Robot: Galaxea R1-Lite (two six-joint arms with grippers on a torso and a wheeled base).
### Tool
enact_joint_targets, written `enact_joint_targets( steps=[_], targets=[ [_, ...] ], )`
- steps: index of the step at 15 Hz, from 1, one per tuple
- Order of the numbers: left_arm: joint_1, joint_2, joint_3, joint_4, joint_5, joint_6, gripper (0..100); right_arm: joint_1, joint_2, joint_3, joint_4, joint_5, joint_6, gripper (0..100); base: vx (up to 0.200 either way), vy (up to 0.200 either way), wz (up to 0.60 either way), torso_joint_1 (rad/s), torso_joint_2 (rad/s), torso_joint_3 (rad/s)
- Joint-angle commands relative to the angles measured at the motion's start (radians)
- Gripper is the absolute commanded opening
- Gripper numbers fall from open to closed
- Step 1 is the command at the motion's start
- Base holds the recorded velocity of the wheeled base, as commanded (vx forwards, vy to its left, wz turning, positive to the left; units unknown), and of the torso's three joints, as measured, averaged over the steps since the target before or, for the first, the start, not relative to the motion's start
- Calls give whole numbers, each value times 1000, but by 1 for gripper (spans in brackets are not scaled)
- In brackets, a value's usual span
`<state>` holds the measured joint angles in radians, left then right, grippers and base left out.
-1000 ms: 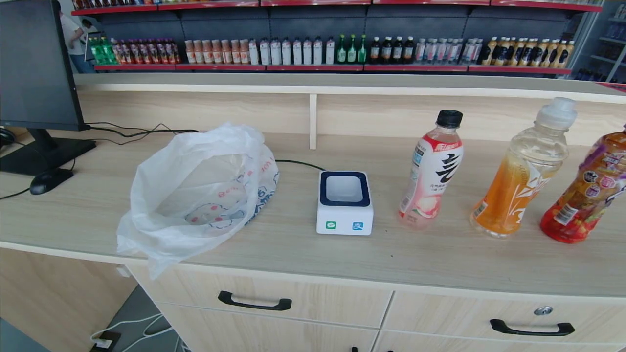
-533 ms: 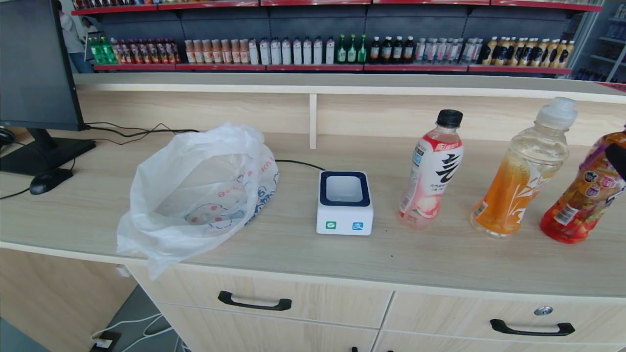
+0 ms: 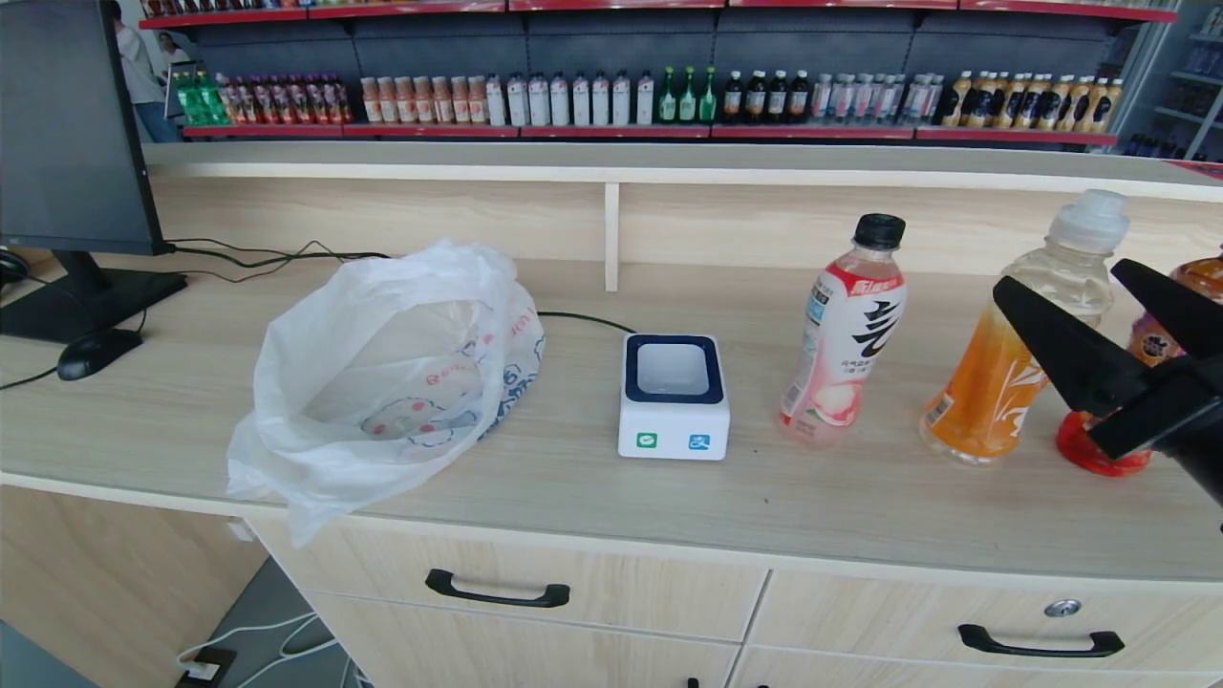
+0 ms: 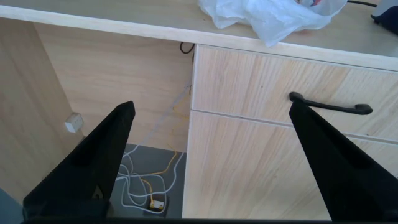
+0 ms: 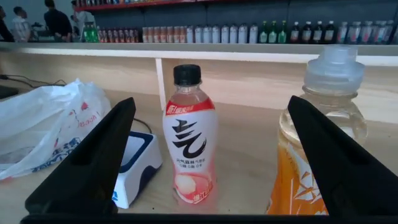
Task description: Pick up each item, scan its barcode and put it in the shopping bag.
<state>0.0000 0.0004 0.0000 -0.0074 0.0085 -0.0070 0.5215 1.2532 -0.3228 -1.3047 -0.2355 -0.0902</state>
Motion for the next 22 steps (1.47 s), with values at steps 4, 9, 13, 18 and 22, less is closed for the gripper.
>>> enact_joint_targets(
  steps=[4,9,13,18,22],
  targets=[
    [0,0,0,0,1,-1,100,163,61,25,-30,-153,-19,100,0,0,0,0,0,0],
    [0,0,0,0,1,-1,100,163,100,117,-61,-153,-40,100,0,0,0,0,0,0],
    [0,1,0,0,1,-1,100,158,124,133,-68,-153,-40,100,0,0,0,0,0,0],
    [0,1,0,0,1,-1,100,106,259,54,-73,-151,10,100,0,0,0,0,0,0],
    [0,1,0,0,1,-1,100,88,331,-25,-73,-154,15,100,0,0,0,0,0,0]
  ],
)
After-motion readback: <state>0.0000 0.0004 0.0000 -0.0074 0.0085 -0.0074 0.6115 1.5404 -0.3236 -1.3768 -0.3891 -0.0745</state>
